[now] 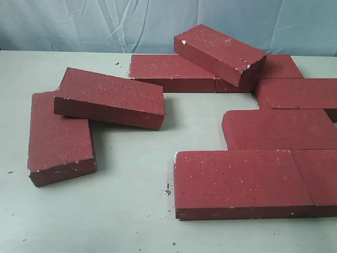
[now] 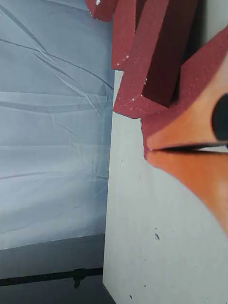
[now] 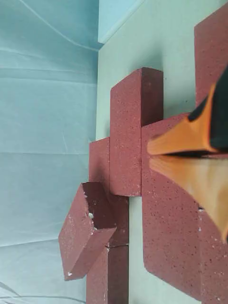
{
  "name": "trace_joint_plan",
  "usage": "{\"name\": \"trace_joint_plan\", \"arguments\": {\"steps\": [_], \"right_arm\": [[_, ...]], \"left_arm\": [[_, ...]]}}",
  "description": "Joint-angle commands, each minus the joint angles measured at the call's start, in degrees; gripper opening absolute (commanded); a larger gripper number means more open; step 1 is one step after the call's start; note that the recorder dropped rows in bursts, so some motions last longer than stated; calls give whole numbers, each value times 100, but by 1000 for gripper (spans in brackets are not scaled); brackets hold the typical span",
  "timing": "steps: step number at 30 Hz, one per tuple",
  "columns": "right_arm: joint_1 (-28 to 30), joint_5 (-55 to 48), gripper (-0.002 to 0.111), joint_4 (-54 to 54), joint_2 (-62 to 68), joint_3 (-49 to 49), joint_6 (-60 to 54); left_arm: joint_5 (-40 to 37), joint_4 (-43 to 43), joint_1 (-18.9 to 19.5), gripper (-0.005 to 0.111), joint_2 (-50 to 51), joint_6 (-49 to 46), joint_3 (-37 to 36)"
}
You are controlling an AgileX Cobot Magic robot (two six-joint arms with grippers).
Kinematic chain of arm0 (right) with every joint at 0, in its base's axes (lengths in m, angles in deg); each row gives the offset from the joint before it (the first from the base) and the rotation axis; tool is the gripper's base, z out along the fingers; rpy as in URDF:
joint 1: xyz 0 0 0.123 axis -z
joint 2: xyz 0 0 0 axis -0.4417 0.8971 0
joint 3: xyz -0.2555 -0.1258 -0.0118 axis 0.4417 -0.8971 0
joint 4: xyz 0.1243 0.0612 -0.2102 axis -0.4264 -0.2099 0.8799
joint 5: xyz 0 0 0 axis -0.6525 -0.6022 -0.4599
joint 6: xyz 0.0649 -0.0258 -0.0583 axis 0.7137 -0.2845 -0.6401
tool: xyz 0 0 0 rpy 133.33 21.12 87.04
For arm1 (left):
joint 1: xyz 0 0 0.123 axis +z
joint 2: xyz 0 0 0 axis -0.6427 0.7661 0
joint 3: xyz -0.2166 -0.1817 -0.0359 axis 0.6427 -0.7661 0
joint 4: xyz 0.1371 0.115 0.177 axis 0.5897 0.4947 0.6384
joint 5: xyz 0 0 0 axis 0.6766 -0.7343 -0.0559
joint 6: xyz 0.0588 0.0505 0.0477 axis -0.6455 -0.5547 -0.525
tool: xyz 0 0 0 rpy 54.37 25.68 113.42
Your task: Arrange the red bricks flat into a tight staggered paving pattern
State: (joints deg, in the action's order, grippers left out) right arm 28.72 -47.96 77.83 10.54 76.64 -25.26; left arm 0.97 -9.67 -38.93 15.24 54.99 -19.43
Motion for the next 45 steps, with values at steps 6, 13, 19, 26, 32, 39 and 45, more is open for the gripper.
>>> {"name": "trace_joint_plan", "arguments": {"steps": [6, 13, 19, 26, 32, 39, 45], "right_arm": [[8, 1708, -1, -788, -37, 14, 430], [8, 2561, -1, -1396, -37, 14, 761], [8, 2991, -1, -1305, -37, 186, 761], [8, 2992, -1, -828, 999, 1088, 761], [8, 2948, -1, -364, 2026, 1802, 761], [8, 2162, -1, 213, 3113, 2655, 761], [8, 1623, -1, 372, 3971, 3105, 761]], "left_arm": [[1046, -907, -4, 0, -21, 63, -23], [1825, -907, -4, 0, -21, 63, -23], [2751, -486, -4, 0, -21, 842, -23], [3427, -391, -4, 0, 839, 673, 661], [2814, 180, -4, 0, 2592, 458, 1721], [2137, 685, -4, 0, 4098, 458, 2620], [1812, 1093, -4, 0, 5223, 458, 3203]]}}
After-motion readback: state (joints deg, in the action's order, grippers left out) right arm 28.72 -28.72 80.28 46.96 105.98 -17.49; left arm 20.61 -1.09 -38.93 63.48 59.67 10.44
